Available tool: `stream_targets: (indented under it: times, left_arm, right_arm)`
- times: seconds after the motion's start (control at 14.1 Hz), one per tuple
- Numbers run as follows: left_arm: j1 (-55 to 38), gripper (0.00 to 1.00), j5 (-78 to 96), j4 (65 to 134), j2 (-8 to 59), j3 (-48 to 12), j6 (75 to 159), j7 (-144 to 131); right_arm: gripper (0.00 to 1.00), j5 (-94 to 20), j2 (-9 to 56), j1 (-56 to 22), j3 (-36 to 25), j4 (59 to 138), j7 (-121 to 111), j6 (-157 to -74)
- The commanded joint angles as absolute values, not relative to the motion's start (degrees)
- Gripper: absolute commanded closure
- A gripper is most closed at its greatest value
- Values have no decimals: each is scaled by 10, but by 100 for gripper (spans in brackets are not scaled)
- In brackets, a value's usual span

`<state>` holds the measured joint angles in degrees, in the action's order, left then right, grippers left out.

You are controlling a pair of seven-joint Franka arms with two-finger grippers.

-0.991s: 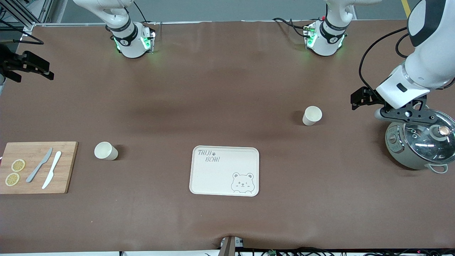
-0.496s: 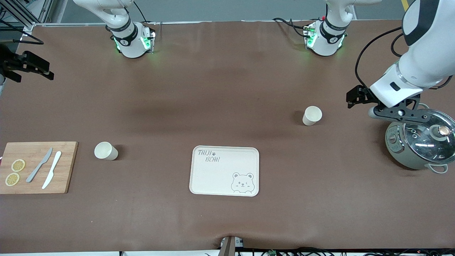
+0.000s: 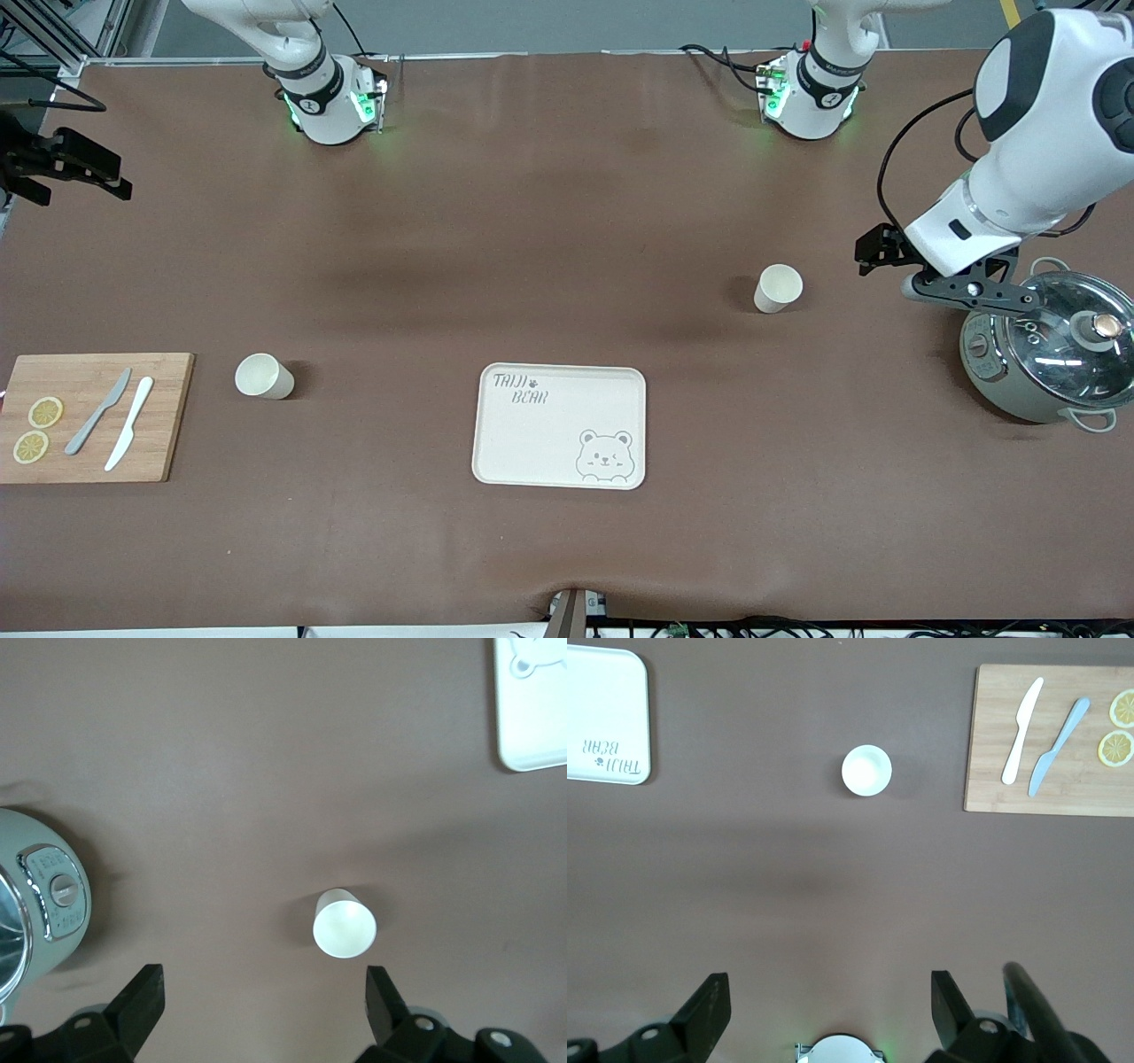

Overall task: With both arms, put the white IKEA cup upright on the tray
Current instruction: 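Move the left gripper toward the white cup beside the steel pot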

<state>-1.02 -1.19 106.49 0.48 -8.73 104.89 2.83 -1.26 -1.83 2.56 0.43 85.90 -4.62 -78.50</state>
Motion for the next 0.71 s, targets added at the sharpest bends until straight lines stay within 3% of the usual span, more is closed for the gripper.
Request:
stream_targets:
  times: [0.0,0.28,0.64]
  left_arm:
    - [0,0,-5,1178,-52,-90,1127,49]
    - [1,0,-4,1305,-74,-90,1262,53]
    - [1,0,-2,1377,-55,-90,1374,53]
  right_arm:
    - [0,-12,-8,39,10,843,-52,-773]
    - [0,-12,-3,45,10,843,-52,-769]
    - [0,-8,16,45,10,844,-52,-768]
